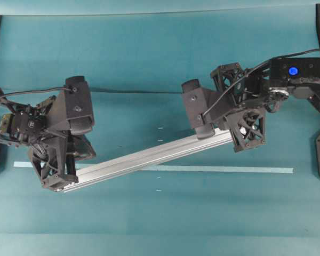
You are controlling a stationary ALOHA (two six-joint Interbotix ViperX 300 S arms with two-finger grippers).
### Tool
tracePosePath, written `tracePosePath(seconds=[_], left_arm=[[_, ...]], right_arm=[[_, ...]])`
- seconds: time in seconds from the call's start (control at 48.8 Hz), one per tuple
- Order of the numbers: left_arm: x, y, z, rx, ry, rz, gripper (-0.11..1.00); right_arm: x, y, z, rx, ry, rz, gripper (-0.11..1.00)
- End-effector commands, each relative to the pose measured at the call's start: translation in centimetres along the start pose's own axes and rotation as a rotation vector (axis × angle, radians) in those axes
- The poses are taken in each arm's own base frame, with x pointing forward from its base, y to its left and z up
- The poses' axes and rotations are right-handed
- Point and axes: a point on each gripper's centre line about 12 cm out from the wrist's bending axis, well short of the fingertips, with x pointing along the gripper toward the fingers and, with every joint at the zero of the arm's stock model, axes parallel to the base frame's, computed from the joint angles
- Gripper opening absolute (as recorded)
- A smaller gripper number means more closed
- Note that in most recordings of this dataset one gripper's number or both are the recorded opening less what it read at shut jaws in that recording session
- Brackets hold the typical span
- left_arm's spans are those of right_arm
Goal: Lift the metal rail with both hands.
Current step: 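Move both open grippers down over the two ends of the silver rail, then close both grippers on the rail ends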
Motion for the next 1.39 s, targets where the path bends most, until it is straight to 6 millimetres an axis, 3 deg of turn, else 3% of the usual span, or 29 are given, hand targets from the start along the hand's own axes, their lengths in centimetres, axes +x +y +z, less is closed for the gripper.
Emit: tracePosePath(seconds=[0.0,0.061,0.184,0.246,0.348,0.573,0.921,1.372], left_arm=[[-0.6,-0.4,0.6,0.006,-0.024,-0.011,0.14],[-0.4,-0.3,0.6,0.005,-0.015,-0.008,0.26],[0.3,-0.5,0.2,0.012,0.009,-0.003,0.63],[0.8,-0.5,0.1,0.011,0.021,0.000,0.80],[1.5,-0.5,0.1,0.014,0.038,0.006,0.98],[3.2,-0.3,-0.4,0.010,0.079,0.024,0.99],[7.1,-0.2,-1.4,-0.068,0.112,0.037,0.99],[10.0,0.5,-3.8,-0.081,0.139,0.046,0.99]], right_arm=[[-0.2,0.0,0.4,-0.004,-0.015,-0.001,0.39],[-0.2,0.0,0.4,-0.002,-0.016,-0.002,0.57],[0.2,0.1,0.3,-0.008,-0.016,-0.005,0.90],[0.4,0.0,0.4,-0.006,-0.022,-0.008,0.98],[0.7,0.1,0.3,-0.006,-0.024,-0.009,0.99],[1.5,0.4,0.2,-0.016,-0.008,0.000,0.99],[4.6,1.9,-0.7,-0.039,0.028,0.027,0.99],[7.6,2.5,-1.9,-0.039,0.007,0.014,0.99]])
